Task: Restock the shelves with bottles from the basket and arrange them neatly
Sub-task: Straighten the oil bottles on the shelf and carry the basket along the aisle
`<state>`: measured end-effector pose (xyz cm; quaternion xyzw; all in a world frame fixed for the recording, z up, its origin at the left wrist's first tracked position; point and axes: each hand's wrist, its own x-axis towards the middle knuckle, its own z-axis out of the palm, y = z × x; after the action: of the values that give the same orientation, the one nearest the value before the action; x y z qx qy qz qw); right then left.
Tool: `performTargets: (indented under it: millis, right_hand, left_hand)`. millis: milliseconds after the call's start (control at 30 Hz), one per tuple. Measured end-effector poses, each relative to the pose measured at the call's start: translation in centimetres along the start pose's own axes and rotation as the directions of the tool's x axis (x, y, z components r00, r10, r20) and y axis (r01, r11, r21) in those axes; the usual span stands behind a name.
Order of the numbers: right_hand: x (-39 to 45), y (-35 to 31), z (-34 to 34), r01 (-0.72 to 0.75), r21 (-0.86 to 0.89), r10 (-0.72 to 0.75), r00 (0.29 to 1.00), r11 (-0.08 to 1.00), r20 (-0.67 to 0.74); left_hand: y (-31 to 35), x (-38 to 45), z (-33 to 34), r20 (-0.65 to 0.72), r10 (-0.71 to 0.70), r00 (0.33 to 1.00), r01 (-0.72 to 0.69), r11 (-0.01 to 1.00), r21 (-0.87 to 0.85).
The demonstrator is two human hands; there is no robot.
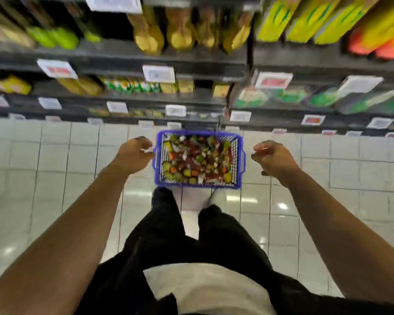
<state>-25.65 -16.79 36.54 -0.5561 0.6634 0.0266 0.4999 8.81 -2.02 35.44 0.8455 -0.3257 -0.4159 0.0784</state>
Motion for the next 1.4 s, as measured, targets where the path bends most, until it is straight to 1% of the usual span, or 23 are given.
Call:
performTargets:
  millis: [33, 100, 133, 267, 333, 400, 467, 500, 533, 600, 667, 767, 867, 967, 1000, 1067, 1133, 1200, 1233, 1267, 1333, 1367, 1400]
  right_hand:
    - [0.9, 1.7, 0.6, -0.023, -0.031, 0.024, 0.999, 0.999, 0.031]
    - [2.3, 4.9, 1.7, -0.062, -0.104, 0.069, 0.996, 0.993, 0.059]
    - [2.8, 6.4, 2.3, -0.09, -0.11, 0.098, 0.993, 0.99, 0.065]
    - [4.2, 11.6, 4.5, -0.199, -0.1, 0.21, 0.971, 0.975, 0.118]
    - [4.6, 13.8, 5.7, -0.224, -0.102, 0.238, 0.96, 0.969, 0.149]
    - [5.2, 15.6, 7.2, -0.237, -0.115, 0.255, 0.95, 0.965, 0.18]
    - [5.8, 17.2, 8.6, -0.269, -0.114, 0.287, 0.935, 0.956, 0.209]
    - [6.4, 17.8, 9.5, -0.269, -0.127, 0.291, 0.932, 0.955, 0.217]
    - [6.9, 18.2, 10.5, -0.264, -0.149, 0.292, 0.929, 0.953, 0.226]
    - [8.0, 18.8, 13.0, -0.248, -0.2, 0.293, 0.925, 0.948, 0.243]
    - [8.8, 18.8, 16.2, -0.226, -0.262, 0.299, 0.911, 0.938, 0.283]
    - [10.3, 18.1, 21.9, -0.137, -0.309, 0.243, 0.909, 0.941, 0.339]
    - [12.6, 16.8, 27.7, -0.013, -0.352, 0.167, 0.896, 0.936, 0.41]
    - [15.2, 16.0, 33.3, 0.01, -0.277, 0.112, 0.901, 0.961, 0.419]
    - [16.0, 15.9, 35.0, 0.025, -0.27, 0.092, 0.907, 0.963, 0.411]
    - [17.3, 15.8, 38.4, 0.056, -0.297, 0.075, 0.908, 0.953, 0.412]
    - [18.4, 16.1, 41.4, 0.1, -0.354, 0.059, 0.909, 0.93, 0.414]
    - [19.5, 16.3, 43.7, 0.114, -0.423, 0.06, 0.924, 0.899, 0.377]
    - [20.0, 16.4, 44.6, 0.116, -0.47, 0.066, 0.933, 0.875, 0.353]
    - [20.5, 16.4, 45.3, 0.122, -0.529, 0.075, 0.939, 0.84, 0.335]
    - [21.3, 16.3, 46.4, 0.152, -0.648, 0.081, 0.946, 0.747, 0.315]
    - [21.8, 16.1, 46.8, 0.159, -0.68, 0.083, 0.947, 0.715, 0.309]
    - [22.2, 16.0, 47.1, 0.145, -0.689, 0.098, 0.949, 0.71, 0.301]
  left_hand:
    - [-1.0, 0.0, 1.9, 0.014, -0.057, 0.998, 0.057, 0.998, -0.01]
    - [-2.7, 0.1, 5.6, 0.078, -0.157, 0.985, 0.155, 0.988, 0.026]
    - [-3.5, 0.0, 7.3, 0.107, -0.198, 0.974, 0.196, 0.98, 0.037]
    - [-6.5, 0.0, 13.8, 0.148, -0.333, 0.931, 0.346, 0.936, -0.069]
    - [-7.8, 0.4, 16.4, 0.217, -0.413, 0.885, 0.453, 0.873, -0.184]
    - [-8.3, 1.4, 18.8, 0.275, -0.475, 0.836, 0.546, 0.772, -0.326]
    - [-8.6, 3.0, 21.1, 0.282, -0.532, 0.799, 0.602, 0.715, -0.356]
    - [-8.6, 3.8, 22.2, 0.278, -0.544, 0.791, 0.611, 0.718, -0.334]
    - [-8.7, 4.6, 23.4, 0.283, -0.53, 0.799, 0.6, 0.738, -0.309]
    - [-9.0, 6.1, 25.6, 0.319, -0.449, 0.835, 0.531, 0.811, -0.247]
    - [-9.3, 7.4, 27.3, 0.347, -0.385, 0.855, 0.463, 0.868, -0.181]
    - [-10.5, 10.5, 28.9, 0.351, -0.322, 0.879, 0.371, 0.925, -0.079]
    - [-13.2, 14.5, 29.5, 0.273, -0.287, 0.918, 0.282, 0.958, 0.056]
    - [-16.4, 18.5, 29.6, 0.149, -0.256, 0.955, 0.235, 0.961, 0.143]
    - [-17.4, 19.7, 29.7, 0.128, -0.248, 0.96, 0.225, 0.959, 0.173]
    - [-19.2, 22.0, 29.9, 0.154, -0.267, 0.951, 0.238, 0.954, 0.184]
    - [-20.4, 23.6, 30.7, 0.165, -0.299, 0.94, 0.285, 0.953, 0.101]
    - [-21.1, 24.5, 31.8, 0.206, -0.328, 0.922, 0.34, 0.94, -0.025]
    - [-21.3, 24.8, 32.3, 0.207, -0.368, 0.906, 0.401, 0.905, -0.142]
    - [-21.6, 25.4, 32.9, 0.203, -0.421, 0.884, 0.464, 0.842, -0.275]
    - [-22.0, 26.1, 33.5, 0.229, -0.475, 0.85, 0.527, 0.748, -0.403]
    - [-22.1, 26.3, 33.7, 0.248, -0.492, 0.835, 0.547, 0.69, -0.474]
    - [-22.2, 26.5, 33.7, 0.296, -0.493, 0.818, 0.569, 0.623, -0.536]
